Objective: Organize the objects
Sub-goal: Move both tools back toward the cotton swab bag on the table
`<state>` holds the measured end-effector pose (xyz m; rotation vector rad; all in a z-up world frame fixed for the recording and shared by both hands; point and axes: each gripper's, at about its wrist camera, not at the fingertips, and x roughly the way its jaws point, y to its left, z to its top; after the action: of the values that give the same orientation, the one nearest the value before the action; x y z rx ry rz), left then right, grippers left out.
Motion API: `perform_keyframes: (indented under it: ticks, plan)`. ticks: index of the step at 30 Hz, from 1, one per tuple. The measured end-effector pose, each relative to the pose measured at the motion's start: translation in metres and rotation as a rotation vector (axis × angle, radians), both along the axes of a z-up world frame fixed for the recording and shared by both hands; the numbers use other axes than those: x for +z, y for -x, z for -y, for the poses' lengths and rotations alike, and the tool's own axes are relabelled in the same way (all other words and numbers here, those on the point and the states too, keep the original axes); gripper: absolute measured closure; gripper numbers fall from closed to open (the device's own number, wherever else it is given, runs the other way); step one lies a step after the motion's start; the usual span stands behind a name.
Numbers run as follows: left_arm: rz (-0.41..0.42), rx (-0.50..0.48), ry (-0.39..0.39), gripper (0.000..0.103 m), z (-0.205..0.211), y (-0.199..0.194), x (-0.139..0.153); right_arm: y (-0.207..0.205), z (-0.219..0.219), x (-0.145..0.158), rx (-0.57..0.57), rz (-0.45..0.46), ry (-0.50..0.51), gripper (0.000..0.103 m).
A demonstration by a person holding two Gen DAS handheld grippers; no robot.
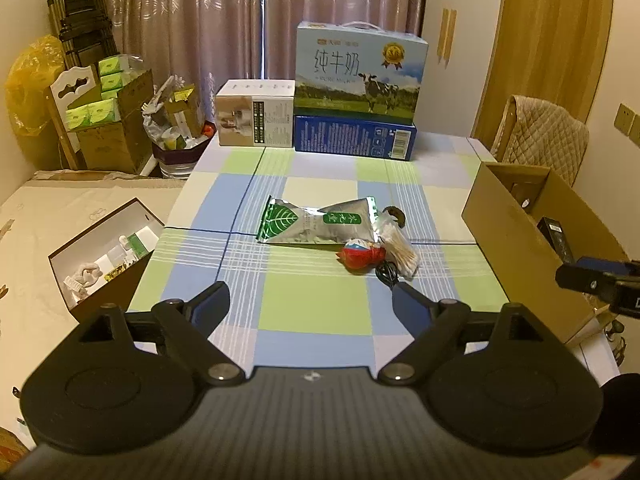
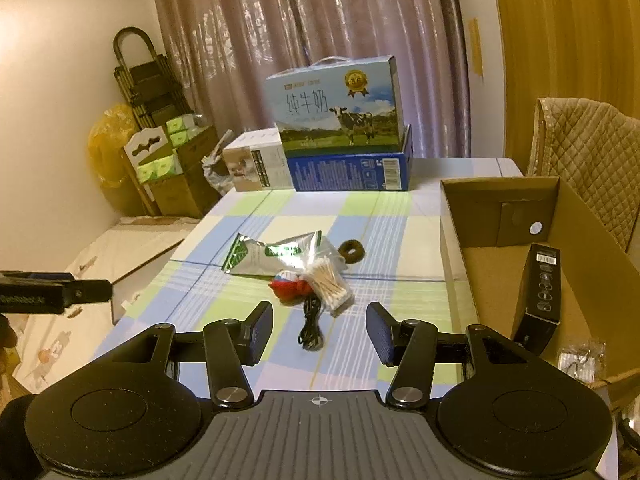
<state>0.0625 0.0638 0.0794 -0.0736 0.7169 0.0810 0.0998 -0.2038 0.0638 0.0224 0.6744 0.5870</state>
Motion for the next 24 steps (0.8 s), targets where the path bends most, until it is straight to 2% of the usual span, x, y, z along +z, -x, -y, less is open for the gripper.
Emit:
perform_keyframes:
  ticks: [9, 15, 19, 24]
  plan:
    - [0.026, -0.028, 0.017, 0.014, -0.022, -0.002, 0.001, 0.017, -0.017, 0.0, 0.004, 0.015, 0.056, 0.054]
    - [0.012, -0.074, 0.026, 0.013, -0.021, -0.024, -0.015, 0.018, -0.024, -0.006, 0.0, 0.028, 0.055, 0.054]
    - [-0.004, -0.079, 0.04, 0.013, -0.018, -0.047, -0.031, 0.006, -0.032, -0.022, 0.016, 0.025, 0.064, 0.054]
    - [-0.03, -0.077, 0.037, 0.014, -0.013, -0.082, -0.055, -0.023, -0.039, -0.056, 0.029, -0.031, 0.061, 0.054]
